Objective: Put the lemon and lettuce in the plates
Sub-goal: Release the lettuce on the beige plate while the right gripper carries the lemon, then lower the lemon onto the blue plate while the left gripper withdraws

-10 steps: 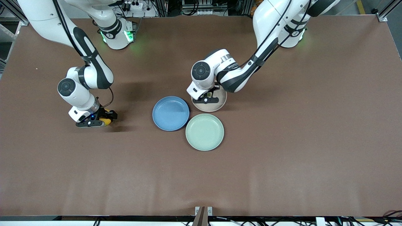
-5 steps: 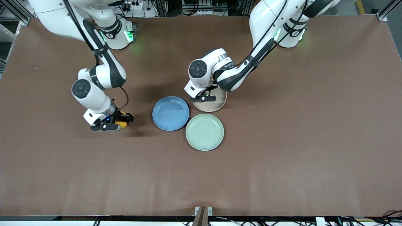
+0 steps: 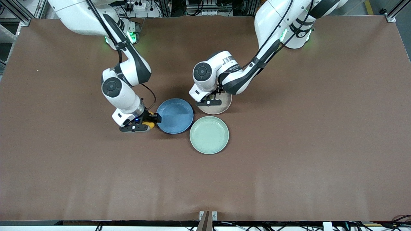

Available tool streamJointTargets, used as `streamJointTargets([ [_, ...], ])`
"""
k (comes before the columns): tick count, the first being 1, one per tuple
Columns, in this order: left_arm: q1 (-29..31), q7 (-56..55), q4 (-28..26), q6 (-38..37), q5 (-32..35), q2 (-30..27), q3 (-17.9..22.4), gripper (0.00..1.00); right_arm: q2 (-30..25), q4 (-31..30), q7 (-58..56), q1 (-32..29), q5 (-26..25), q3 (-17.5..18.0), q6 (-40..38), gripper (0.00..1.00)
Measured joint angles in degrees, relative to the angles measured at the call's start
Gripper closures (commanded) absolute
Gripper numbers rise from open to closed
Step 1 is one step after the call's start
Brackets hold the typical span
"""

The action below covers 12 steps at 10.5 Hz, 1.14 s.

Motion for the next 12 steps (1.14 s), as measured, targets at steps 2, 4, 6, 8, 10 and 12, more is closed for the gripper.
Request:
streamJointTargets([
  [2, 0.3, 1.2, 1.4, 0.0, 0.2, -1.0, 2.9, 0.0, 2.8, 1.7, 3.6, 1.7, -1.0, 0.2, 0.0, 0.84],
  [4, 1.3, 4.7, 1.9, 0.0, 0.2, -1.8, 5.7, 0.0, 5.3, 3.9, 9.7, 3.1, -4.3, 1.4, 0.0, 0.84],
  [6, 4.7, 9.5, 2.0, 0.0, 0.2, -2.3, 6.7, 0.0, 7.5, 5.3, 14.4, 3.9, -8.0, 1.8, 0.0, 0.83],
  [8, 9.0, 15.3, 2.0, 0.0, 0.3, -2.9, 6.8, 0.0, 9.2, 6.1, 17.7, 4.0, -10.7, 3.0, 0.0, 0.82],
  [10, 13.0, 21.1, 2.0, -0.1, 0.3, -3.5, 6.8, 0.0, 10.4, 6.4, 20.7, 4.1, -13.4, 3.8, 0.0, 0.79],
  [12, 16.4, 25.8, 2.0, -0.1, 0.3, -3.7, 6.8, 0.0, 11.1, 6.6, 23.1, 4.1, -15.2, 4.4, 0.0, 0.63],
])
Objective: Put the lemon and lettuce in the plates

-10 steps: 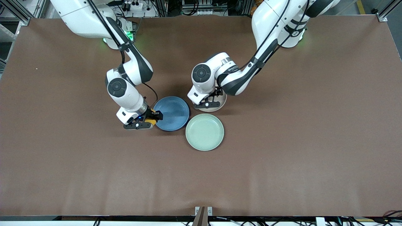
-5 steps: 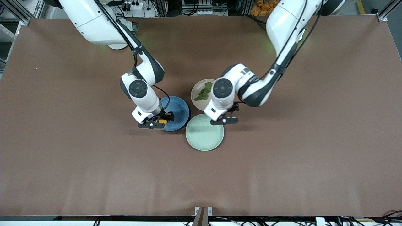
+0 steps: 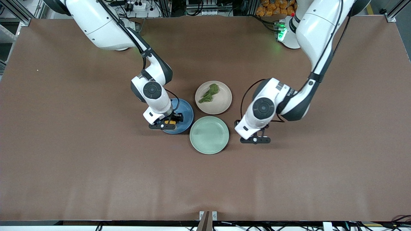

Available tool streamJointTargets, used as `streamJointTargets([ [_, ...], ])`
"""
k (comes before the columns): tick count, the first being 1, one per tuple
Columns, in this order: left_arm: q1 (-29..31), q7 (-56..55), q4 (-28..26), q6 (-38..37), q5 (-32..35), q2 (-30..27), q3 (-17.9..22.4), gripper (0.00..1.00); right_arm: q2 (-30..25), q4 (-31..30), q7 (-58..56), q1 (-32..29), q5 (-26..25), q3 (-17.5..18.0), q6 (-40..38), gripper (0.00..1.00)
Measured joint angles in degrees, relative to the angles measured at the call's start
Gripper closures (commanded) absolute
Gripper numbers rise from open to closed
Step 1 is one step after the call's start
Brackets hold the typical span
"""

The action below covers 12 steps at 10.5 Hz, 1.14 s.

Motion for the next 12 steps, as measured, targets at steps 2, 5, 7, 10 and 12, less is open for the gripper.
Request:
streamJointTargets([
  [2, 2.5, 2.8, 0.1, 0.0, 0.0, -0.3, 0.0, 0.0, 0.2, 0.1, 0.8, 0.0, -0.5, 0.1, 0.0, 0.22],
  [5, 3.9, 3.5, 0.3, 0.0, 0.0, -0.9, 0.0, 0.0, 0.2, 0.4, 1.0, 0.0, -0.5, 0.2, 0.0, 0.0],
  [7, 5.2, 3.5, 0.4, 0.0, 0.0, -1.6, 0.1, 0.0, 0.1, 0.7, 1.0, -0.2, -0.5, 0.2, 0.0, 0.0],
  [10, 8.5, 6.5, 0.4, -1.3, 0.0, -2.4, 0.4, 0.0, 0.1, 1.4, 1.0, -0.4, -0.5, 0.2, -0.7, 0.0],
  [12, 10.1, 11.1, 0.4, -3.5, 0.0, -3.2, 0.6, 0.0, -0.2, 5.3, 0.5, -0.7, -0.6, 0.3, -8.9, 0.0],
])
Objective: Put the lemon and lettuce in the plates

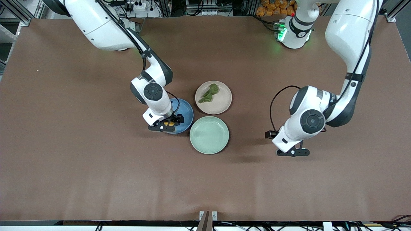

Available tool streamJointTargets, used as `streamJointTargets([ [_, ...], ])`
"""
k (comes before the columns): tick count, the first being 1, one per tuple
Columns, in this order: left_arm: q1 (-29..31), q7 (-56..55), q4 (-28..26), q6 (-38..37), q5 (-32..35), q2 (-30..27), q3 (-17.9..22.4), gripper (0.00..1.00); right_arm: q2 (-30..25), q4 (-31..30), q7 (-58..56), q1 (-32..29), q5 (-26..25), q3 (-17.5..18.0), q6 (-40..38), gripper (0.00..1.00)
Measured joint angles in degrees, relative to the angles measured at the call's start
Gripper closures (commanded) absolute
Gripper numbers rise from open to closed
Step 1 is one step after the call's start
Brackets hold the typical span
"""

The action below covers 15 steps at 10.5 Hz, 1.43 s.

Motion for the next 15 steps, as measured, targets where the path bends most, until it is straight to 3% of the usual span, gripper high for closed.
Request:
streamJointTargets([
  [3, 0.5, 8.5, -4.0, -1.8, 0.0, -3.9, 1.9, 0.0, -1.3, 8.4, -4.0, -1.1, 0.2, 1.0, -15.0, 0.0],
  [8, -0.3, 14.4, -20.1, -1.1, -2.7, -15.4, 8.1, 0.0, -8.6, 11.6, -13.3, -7.2, 3.8, 0.4, -25.5, 0.0],
  [11, -0.3, 14.5, -27.3, -0.3, -5.2, -24.1, 8.7, 0.0, -13.9, 11.5, -19.4, -9.4, 4.0, -3.4, -26.9, 0.0],
  [15, -0.3, 14.5, -26.5, 1.0, -9.0, -32.0, 8.8, 0.0, -19.0, 11.5, -32.3, -11.9, 6.6, -9.5, -31.8, 0.0],
])
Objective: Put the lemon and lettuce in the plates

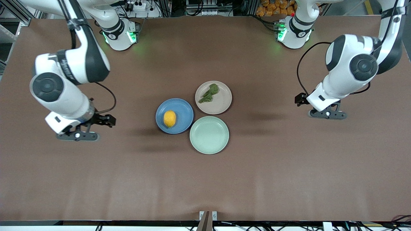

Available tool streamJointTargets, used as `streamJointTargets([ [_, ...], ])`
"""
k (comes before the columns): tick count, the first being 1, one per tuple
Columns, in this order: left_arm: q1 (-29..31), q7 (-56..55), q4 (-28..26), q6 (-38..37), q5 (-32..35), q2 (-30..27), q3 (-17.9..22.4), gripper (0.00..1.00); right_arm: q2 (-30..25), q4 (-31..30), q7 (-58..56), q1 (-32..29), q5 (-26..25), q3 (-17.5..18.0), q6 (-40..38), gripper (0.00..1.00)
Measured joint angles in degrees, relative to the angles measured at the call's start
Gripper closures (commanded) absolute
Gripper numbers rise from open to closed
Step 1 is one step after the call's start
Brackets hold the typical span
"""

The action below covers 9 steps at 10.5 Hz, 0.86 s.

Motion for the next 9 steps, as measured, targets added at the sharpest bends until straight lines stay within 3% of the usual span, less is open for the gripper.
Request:
streamJointTargets([
  [2, 0.0, 0.0, 4.0, 0.2, -0.1, -2.1, 0.0, 0.0, -2.5, 0.0, -4.3, -0.8, 1.7, -3.2, -2.4, 0.0],
  [5, 0.0, 0.0, 10.0, -1.3, -0.1, -2.7, 0.1, 0.0, -5.8, -0.1, -5.3, -2.4, 2.0, -4.7, -3.1, 0.0],
  [9, -0.1, 0.8, 17.6, -14.3, -0.1, -2.7, 0.1, 0.0, -10.1, 0.2, -5.3, -2.5, 3.9, -7.8, -6.1, 0.0],
])
